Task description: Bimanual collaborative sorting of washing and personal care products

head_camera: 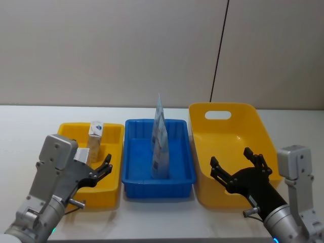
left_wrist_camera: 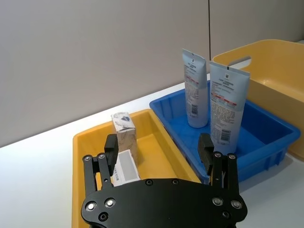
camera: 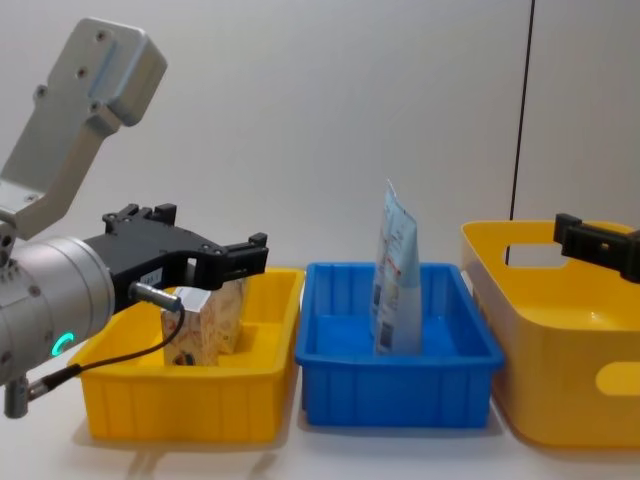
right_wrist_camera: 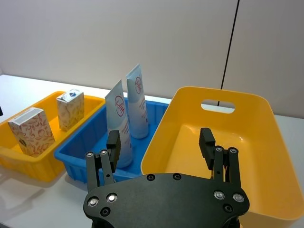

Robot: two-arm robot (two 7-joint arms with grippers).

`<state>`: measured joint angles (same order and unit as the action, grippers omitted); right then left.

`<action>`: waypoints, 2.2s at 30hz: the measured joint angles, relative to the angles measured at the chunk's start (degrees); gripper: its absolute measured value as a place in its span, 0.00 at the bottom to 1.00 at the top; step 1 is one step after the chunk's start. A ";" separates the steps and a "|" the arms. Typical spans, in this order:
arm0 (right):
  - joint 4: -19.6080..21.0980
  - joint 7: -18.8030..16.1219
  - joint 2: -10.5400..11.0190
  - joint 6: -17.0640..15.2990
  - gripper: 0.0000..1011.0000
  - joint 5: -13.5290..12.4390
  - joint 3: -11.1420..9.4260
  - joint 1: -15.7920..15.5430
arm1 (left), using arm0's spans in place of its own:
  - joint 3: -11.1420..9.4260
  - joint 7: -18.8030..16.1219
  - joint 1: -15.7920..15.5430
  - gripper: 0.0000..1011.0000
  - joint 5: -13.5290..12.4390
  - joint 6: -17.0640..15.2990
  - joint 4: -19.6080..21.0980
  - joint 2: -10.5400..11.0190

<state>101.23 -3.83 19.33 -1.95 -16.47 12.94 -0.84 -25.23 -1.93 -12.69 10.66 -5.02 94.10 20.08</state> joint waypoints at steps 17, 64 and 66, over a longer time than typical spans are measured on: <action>0.00 0.00 0.00 0.00 0.99 0.00 0.00 0.00 | 2.43 0.26 -0.47 0.99 2.44 -6.43 -2.81 -2.72; 0.00 0.00 0.00 0.00 0.99 0.00 0.00 0.00 | 4.73 1.12 0.22 0.99 2.44 -17.12 -3.83 -3.43; 0.00 0.00 0.00 0.00 0.99 0.00 0.00 0.00 | 4.81 1.11 -0.02 0.99 2.36 -16.69 -4.33 -3.73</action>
<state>101.23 -3.83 19.33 -1.95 -16.46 12.94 -0.84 -20.42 -0.82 -12.71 13.01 -21.71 89.77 16.36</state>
